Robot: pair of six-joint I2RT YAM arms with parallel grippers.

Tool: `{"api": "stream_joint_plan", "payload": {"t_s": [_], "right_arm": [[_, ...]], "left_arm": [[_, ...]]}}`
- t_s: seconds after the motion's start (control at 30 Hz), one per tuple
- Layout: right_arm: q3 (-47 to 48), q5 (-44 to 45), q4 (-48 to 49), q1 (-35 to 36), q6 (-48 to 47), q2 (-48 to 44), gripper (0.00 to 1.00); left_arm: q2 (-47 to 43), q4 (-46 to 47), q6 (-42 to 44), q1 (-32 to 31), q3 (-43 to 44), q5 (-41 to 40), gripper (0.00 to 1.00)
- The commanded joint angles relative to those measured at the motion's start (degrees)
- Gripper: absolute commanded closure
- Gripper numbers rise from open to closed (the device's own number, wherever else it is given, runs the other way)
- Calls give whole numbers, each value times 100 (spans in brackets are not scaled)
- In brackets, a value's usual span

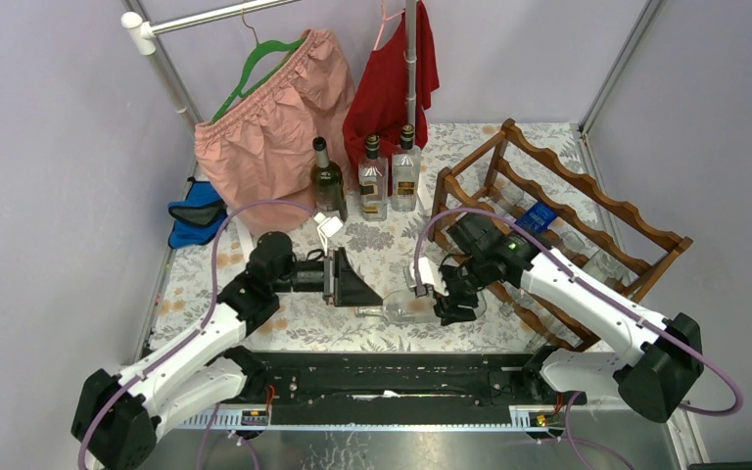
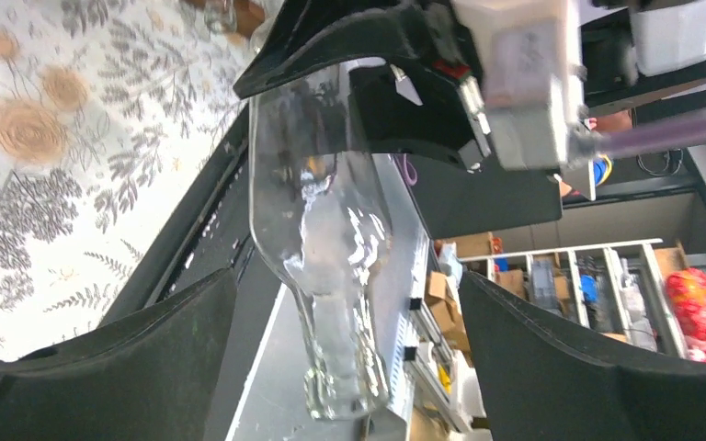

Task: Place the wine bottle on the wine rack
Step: Pick up the wine bottle from the center of the board.

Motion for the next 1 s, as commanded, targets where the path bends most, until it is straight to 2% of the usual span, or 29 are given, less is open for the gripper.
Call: {"api": "stream_joint_plan", "payload": {"t_s": [0.0, 0.13, 0.43, 0.63, 0.8, 0.97], "right_arm": [[511, 576, -105, 494, -376, 74, 100], [671, 1168, -94, 904, -367, 219, 100], [797, 1990, 20, 1484, -365, 585, 100], [752, 2052, 147, 1516, -248, 559, 100], [590, 2027, 217, 1516, -218, 517, 100], [597, 1884, 229, 1516, -218, 477, 100]], "left_arm": [[435, -39, -152, 32, -108, 662, 6], [740, -424, 77, -58, -169, 698, 17], [1226, -315, 304, -427, -284, 985, 26], [1414, -94, 407, -587, -421, 1219, 30], [1235, 693, 68, -595, -634, 1398, 31], [1227, 841, 23, -595, -685, 1415, 37]]}}
